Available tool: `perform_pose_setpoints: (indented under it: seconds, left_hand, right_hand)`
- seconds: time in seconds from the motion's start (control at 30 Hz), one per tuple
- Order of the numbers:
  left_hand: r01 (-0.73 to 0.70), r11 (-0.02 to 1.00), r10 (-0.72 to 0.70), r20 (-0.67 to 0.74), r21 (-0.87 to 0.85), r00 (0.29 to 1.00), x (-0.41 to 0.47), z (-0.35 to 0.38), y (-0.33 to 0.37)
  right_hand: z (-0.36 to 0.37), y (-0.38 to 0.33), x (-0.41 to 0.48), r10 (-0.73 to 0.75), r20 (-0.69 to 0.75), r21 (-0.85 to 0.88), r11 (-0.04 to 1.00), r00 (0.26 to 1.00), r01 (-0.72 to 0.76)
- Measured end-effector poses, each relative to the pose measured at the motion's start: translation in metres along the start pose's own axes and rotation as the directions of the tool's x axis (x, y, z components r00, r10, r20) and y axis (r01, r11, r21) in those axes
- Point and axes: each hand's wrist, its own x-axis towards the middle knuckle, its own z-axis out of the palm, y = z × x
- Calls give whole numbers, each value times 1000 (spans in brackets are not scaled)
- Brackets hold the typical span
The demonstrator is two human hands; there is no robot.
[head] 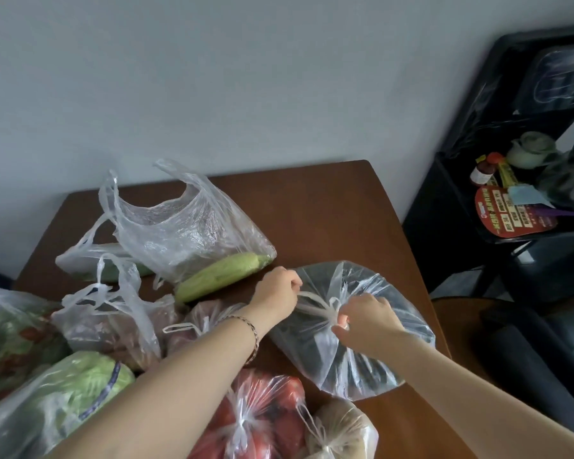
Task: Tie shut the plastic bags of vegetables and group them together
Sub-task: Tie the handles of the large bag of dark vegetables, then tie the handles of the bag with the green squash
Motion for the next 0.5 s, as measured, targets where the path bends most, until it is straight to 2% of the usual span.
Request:
perform_pose_setpoints:
  seconds: [0.1, 0.23, 0.3, 0.37, 0.4, 0.43, 0.5]
  left_hand:
    - [17, 999, -24, -143, -50, 989, -5, -42, -14]
    - [27, 997, 5, -396, 75, 918, -14, -99, -45]
    - [38, 979, 81, -560, 198, 824, -16, -128, -67]
    - [91, 947, 161, -698, 309, 698, -16, -153, -89]
    - [125, 929, 191, -740, 348, 645, -13, -168, -103]
    - [153, 923, 188, -761, 353, 621, -10, -178, -112]
    - [178, 947, 83, -741, 266, 666, -5, -208, -131]
  right_hand:
    - [-32, -16, 15, 10, 46, 6, 1000, 999, -10]
    - [-68, -54, 45, -27, 29, 14, 1000, 999, 26]
    - [-81, -81, 61, -70, 9, 12, 997, 997, 70]
    - [-91, -110, 76, -86, 3, -26, 996, 996, 86]
    - [-96, -129, 85, -85, -13, -44, 996, 996, 84]
    - [-99, -142, 91, -75, -33, -38, 997, 997, 74]
    - [-100, -176, 109, -35, -82, -3, 999, 996, 35]
